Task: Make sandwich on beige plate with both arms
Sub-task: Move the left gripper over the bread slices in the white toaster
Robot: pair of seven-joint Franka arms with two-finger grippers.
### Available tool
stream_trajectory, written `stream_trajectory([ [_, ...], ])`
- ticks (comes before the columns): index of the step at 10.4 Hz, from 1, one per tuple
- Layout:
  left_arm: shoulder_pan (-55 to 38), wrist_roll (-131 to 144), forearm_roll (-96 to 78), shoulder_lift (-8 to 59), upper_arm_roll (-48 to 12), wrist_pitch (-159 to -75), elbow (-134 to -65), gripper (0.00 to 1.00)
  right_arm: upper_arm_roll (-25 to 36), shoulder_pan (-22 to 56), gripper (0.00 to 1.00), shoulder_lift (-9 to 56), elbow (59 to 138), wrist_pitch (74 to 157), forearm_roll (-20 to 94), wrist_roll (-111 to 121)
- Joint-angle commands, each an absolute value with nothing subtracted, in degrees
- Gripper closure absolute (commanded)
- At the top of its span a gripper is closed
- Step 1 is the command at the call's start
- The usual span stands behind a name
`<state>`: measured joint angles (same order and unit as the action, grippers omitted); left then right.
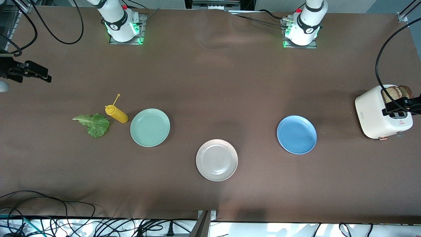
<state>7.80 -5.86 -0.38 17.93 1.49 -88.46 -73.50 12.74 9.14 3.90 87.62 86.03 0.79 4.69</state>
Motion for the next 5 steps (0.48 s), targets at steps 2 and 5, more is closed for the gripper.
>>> stream_trajectory([
  [2,8.5,-6.6,0.4,18.3,1.1,-87.7,-73.4,0.00,12.8,8.8,0.00,4.1,86.5,85.0,1.5,5.2],
  [5,8.8,-6.3,0.4,18.9,1.1,-87.7,-73.7,0.00,12.7,8.9,0.00,4.1,86.5,85.1,1.5,5.2],
])
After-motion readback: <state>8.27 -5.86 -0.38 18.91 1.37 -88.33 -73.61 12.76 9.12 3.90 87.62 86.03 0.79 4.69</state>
